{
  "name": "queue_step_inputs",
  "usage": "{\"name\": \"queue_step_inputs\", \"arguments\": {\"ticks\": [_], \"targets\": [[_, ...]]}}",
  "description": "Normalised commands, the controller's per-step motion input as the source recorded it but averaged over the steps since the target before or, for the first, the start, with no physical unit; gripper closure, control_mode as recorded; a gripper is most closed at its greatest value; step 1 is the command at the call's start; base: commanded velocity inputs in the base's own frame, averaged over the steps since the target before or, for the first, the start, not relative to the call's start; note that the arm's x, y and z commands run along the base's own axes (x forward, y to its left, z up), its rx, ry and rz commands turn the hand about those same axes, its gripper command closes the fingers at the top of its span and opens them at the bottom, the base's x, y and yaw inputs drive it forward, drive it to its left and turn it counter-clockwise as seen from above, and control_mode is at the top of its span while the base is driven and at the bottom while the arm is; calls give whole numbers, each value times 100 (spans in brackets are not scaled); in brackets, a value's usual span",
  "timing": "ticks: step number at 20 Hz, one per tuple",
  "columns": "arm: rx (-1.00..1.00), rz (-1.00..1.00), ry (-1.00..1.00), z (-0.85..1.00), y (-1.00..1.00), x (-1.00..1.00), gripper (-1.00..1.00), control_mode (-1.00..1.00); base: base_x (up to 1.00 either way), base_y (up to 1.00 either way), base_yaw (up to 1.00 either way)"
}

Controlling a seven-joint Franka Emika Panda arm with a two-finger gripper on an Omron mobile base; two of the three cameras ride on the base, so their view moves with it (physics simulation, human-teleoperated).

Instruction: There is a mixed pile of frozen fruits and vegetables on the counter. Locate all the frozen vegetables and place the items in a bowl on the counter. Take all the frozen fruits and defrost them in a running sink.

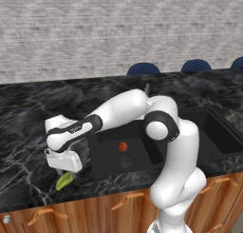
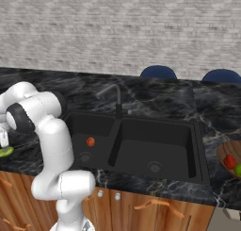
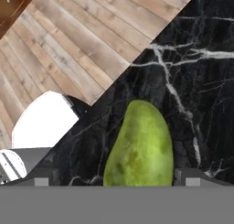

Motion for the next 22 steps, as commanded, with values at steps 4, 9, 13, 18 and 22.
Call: {"name": "queue_step_inputs", "arguments": {"ticks": [4, 9, 13, 18, 22], "targets": [[-6, -4, -4, -30, 0, -5, -100, -100, 0, 0, 0], [-4, -3, -3, -19, -1, -4, -100, -100, 0, 0, 0], [0, -1, -2, 0, 4, -6, 100, -100, 0, 0, 0], [0, 0, -1, 0, 0, 0, 100, -100, 0, 0, 0], [-2, -2, 0, 16, -12, -2, 100, -100, 0, 0, 0]]}}
